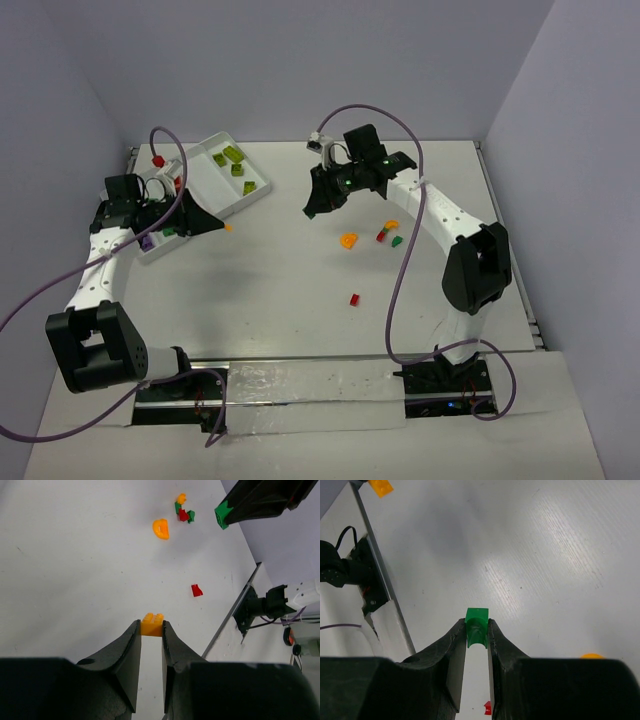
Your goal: Sort the legos into containers by color
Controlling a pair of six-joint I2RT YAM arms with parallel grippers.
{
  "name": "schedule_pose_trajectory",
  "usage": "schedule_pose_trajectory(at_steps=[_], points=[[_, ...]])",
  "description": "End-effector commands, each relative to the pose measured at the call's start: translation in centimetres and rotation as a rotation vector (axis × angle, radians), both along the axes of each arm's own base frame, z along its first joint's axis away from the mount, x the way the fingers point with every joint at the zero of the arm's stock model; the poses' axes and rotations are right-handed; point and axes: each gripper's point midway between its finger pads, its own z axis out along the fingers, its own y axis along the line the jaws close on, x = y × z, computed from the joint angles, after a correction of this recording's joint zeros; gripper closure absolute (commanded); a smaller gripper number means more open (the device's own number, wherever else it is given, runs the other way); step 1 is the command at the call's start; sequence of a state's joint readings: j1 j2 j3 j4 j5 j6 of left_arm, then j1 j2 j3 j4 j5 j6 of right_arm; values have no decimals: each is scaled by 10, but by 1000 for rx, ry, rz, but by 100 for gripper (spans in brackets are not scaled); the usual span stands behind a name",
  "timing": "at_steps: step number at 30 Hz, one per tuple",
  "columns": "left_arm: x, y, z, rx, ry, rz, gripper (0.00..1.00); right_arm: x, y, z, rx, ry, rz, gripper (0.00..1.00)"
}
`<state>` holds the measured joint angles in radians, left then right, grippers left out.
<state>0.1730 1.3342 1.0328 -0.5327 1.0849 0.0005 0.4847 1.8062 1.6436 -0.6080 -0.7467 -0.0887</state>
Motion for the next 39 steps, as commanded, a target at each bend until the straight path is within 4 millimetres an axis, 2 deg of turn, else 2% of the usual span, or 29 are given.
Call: schedule_pose_trajectory(at_steps=[1, 16, 19, 21, 22, 23, 24, 26, 30, 32, 34, 38, 39], points=[[20, 9, 11, 21, -47, 66, 100, 2, 5, 8, 10, -30, 23, 100], [49, 26, 6, 87, -34, 198, 100, 0, 6, 4, 14, -9, 37, 100], [61, 35, 1, 120, -17, 252, 100, 0, 7, 3, 13, -4, 36, 100], [73, 44, -6, 157, 6, 292, 100, 1, 7, 3, 13, -3, 36, 100], [81, 48, -3, 173, -3, 307, 100, 1, 7, 2, 13, 1, 37, 100], [89, 52, -11, 197, 13, 327, 100, 1, 8, 2, 13, 0, 36, 100], [91, 53, -8, 201, 5, 330, 100, 1, 8, 2, 13, 1, 36, 100], [113, 64, -17, 252, 5, 383, 100, 2, 8, 0, 11, 8, 34, 100], [142, 64, -22, 308, -13, 398, 100, 4, 8, -1, 5, 11, 29, 100], [164, 66, -18, 344, -43, 424, 100, 4, 8, -2, 2, 15, 26, 100], [174, 66, -28, 378, -38, 437, 96, 5, 8, -4, -3, 17, 24, 100], [215, 73, -35, 480, -91, 505, 84, 8, 8, -7, -9, 25, 16, 100], [221, 74, -44, 501, -84, 513, 82, 8, 8, -7, -12, 23, 15, 100]])
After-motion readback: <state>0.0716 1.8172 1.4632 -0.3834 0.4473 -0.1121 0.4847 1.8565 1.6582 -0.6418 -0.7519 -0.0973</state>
